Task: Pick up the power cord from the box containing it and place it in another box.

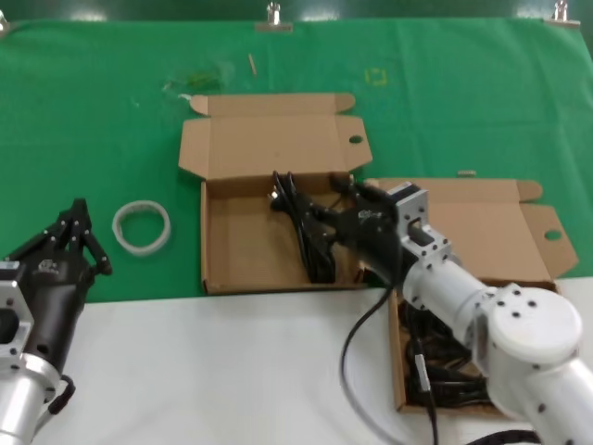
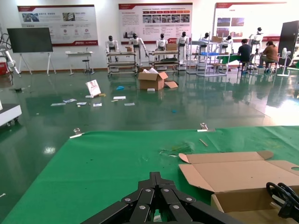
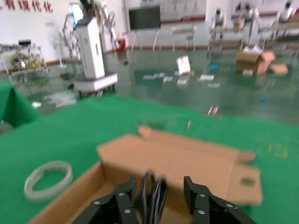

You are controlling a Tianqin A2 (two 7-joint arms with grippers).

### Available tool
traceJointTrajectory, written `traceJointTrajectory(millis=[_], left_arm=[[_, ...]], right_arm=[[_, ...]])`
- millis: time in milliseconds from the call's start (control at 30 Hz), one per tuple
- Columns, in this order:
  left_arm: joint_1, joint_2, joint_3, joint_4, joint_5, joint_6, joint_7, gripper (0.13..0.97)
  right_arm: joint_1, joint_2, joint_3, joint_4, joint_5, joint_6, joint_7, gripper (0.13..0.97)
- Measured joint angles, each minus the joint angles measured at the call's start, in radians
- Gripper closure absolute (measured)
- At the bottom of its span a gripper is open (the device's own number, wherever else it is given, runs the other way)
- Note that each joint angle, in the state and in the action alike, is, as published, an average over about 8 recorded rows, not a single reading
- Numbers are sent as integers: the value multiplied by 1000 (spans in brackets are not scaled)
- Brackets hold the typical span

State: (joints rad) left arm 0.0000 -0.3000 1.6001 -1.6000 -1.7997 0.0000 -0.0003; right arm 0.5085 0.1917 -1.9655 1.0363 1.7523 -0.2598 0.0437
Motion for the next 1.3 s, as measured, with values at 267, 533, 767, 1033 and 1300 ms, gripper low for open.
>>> traceJointTrajectory(millis=[267,533,767,1033,1300], left_arm=[[0,0,0,0,0,0,0,957],[0,0,0,0,0,0,0,957],[0,0,0,0,0,0,0,951],[0,0,0,0,0,0,0,920],[0,0,0,0,0,0,0,840]], right_arm=[[-107,121,-15,331,-52,117,165,670],[-192,279,-10,590,50,268,184,496],[-213,287,7,609,64,282,172,359],[-242,268,44,604,62,279,150,235],[-276,249,84,599,60,277,126,160]])
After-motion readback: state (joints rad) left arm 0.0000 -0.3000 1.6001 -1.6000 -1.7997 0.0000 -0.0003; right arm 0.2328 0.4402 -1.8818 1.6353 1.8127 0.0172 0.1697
